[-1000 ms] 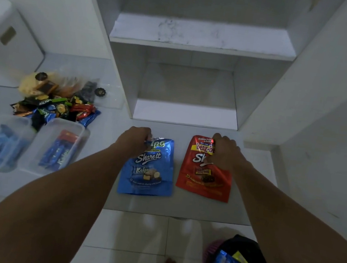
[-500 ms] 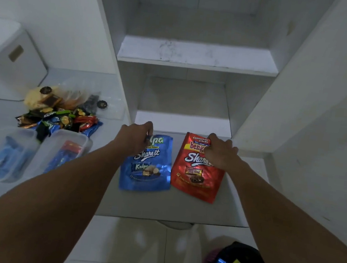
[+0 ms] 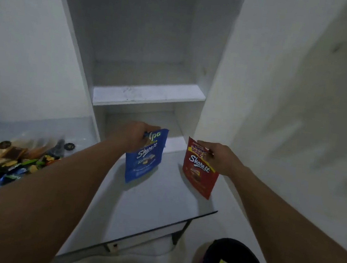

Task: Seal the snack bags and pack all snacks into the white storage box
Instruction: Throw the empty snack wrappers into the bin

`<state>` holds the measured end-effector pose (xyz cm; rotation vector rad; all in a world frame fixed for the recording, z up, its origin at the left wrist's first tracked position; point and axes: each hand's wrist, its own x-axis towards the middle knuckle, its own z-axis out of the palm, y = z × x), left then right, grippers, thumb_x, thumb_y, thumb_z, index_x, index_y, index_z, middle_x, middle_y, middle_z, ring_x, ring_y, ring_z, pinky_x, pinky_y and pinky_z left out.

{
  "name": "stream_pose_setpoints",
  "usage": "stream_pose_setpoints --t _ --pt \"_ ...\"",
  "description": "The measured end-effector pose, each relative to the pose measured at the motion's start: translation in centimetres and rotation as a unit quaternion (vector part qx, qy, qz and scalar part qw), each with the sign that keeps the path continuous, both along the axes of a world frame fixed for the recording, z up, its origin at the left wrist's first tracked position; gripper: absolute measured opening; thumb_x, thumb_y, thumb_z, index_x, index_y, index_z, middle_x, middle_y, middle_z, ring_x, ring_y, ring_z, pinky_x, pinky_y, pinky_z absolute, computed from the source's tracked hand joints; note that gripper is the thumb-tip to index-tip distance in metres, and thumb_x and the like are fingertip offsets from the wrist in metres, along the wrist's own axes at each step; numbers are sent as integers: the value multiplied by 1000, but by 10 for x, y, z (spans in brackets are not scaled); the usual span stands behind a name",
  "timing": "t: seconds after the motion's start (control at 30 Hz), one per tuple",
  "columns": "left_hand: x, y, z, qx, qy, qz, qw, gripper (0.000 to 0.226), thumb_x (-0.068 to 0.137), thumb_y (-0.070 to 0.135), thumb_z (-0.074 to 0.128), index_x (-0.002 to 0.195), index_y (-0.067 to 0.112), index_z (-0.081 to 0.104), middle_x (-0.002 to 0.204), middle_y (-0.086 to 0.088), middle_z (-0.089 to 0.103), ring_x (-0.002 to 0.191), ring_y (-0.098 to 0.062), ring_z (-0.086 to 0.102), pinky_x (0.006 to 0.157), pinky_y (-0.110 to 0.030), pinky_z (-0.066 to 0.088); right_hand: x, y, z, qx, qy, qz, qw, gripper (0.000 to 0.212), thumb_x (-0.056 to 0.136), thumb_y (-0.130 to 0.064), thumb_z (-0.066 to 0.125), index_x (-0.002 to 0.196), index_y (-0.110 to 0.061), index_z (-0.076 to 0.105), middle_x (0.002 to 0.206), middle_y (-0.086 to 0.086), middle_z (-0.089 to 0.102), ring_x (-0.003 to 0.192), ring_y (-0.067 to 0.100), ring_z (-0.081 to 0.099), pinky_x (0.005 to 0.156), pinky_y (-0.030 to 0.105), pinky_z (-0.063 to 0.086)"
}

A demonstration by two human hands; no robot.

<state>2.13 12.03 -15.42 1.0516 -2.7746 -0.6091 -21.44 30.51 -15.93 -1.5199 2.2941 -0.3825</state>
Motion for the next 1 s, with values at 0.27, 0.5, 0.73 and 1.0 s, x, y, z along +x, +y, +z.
stream_pose_setpoints --t 0.27,0.5,0.73,1.0 --pt "-50 73 42 -34 46 -120 991 55 89 13 61 138 36 52 117 -4 70 99 -24 65 75 -27 45 8 137 38 -16 30 -165 986 58 97 -12 47 148 -38 38 126 10 64 105 27 64 74 27 45" --pt "-109 160 33 11 64 -188 980 54 90 13 62 139 33 51 122 -7 67 103 -25 65 83 -32 50 5 251 30 7 63 -288 956 53 99 -16 43 149 -31 38 132 14 60 113 32 59 85 35 48" --pt "-176 239 -32 49 49 -230 971 52 90 12 61 137 30 54 119 -11 69 103 -30 65 80 -31 49 -26 320 -35 52 57 -333 940 55 100 -14 43 153 -27 31 130 16 60 113 34 58 87 39 50" --pt "-237 285 -168 83 8 -208 974 53 93 16 57 143 32 48 127 -9 66 106 -30 64 88 -40 54 -81 345 -165 67 12 -331 941 61 97 -13 49 153 -26 29 130 17 60 115 35 57 89 38 49"
